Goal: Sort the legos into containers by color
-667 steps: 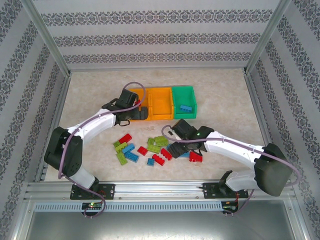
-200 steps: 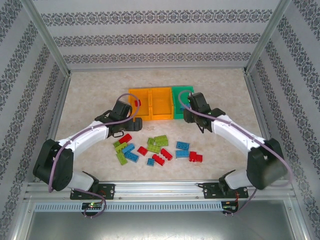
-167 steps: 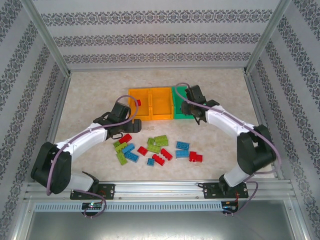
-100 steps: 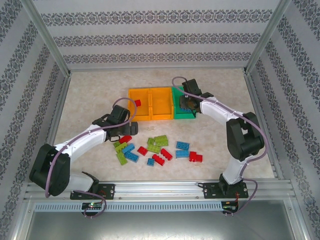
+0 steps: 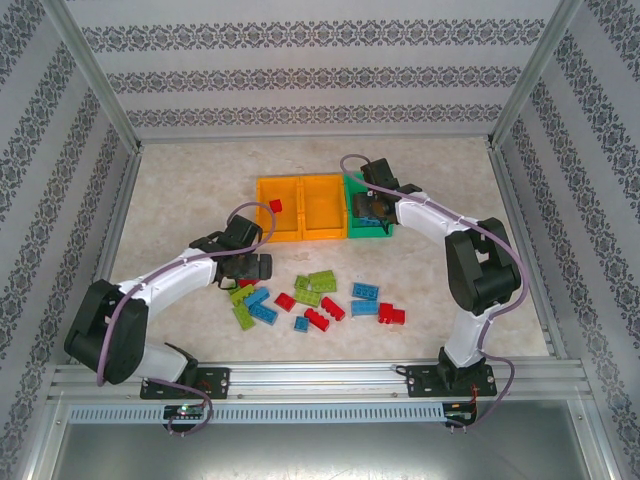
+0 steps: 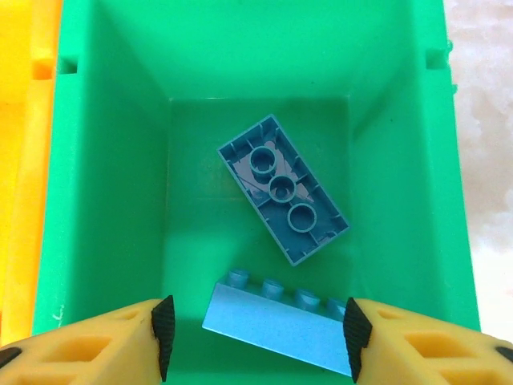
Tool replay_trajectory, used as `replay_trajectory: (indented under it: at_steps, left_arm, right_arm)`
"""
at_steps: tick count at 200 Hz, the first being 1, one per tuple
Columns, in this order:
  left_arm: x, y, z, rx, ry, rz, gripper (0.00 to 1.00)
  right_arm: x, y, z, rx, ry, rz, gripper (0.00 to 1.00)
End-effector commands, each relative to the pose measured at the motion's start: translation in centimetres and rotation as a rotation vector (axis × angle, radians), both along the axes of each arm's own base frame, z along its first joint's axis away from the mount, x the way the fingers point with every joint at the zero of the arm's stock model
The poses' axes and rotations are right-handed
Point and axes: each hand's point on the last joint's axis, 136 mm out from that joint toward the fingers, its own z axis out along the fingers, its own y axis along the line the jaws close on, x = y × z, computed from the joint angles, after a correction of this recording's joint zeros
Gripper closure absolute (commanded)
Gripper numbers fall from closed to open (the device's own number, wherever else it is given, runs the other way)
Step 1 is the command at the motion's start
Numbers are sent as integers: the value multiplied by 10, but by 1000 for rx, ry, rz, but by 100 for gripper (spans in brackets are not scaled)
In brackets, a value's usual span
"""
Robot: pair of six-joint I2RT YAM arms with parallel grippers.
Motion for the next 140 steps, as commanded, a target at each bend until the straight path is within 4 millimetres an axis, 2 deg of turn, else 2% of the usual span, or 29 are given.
replay_trajectory:
  at_steps: [1,51,107,140]
  left_arm:
    - [-8,0,-6,26,39,-50,8]
    - [-11,-10,-19,-2,84,-110,19]
    - [-13,-14,-36,3,150,-124,31]
    - [-11,-14,-39,10,157,-121,41]
  right_arm:
    - [0,4,23,32,-46,4,35]
    - [-8,4,39,68,-72,-2,24]
    - [-12,-1,43,67,-81,-10,21]
    - [-13,-3,44,66,-81,-14,21]
